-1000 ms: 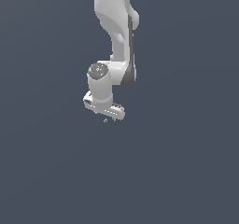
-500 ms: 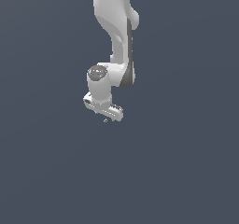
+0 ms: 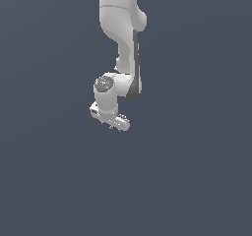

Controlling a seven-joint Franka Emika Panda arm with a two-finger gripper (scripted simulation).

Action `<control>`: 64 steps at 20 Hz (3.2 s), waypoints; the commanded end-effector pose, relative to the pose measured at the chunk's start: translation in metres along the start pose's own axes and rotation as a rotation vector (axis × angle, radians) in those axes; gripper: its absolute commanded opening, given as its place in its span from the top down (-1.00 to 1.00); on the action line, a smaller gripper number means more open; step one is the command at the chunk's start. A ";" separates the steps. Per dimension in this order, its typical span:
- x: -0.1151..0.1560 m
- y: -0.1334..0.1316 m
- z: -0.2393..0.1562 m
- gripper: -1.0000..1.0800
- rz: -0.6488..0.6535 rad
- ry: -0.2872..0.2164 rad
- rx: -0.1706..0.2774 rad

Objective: Pick up the object and move it to a goal position.

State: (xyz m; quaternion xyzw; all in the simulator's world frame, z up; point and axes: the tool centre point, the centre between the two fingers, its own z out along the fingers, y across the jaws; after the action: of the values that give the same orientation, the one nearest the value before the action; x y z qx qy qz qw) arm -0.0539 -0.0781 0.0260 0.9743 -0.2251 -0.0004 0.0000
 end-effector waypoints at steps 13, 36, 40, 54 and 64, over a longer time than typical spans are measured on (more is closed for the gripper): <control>0.001 0.000 0.017 1.00 0.002 0.001 0.000; -0.009 -0.033 -0.082 1.00 0.002 0.000 0.000; -0.012 -0.048 -0.127 1.00 0.003 0.001 -0.001; -0.020 -0.096 -0.265 1.00 0.003 0.001 -0.001; -0.020 -0.112 -0.306 1.00 0.002 0.001 0.000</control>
State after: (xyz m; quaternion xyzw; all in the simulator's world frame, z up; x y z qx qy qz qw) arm -0.0232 0.0303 0.3285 0.9741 -0.2260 0.0006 0.0000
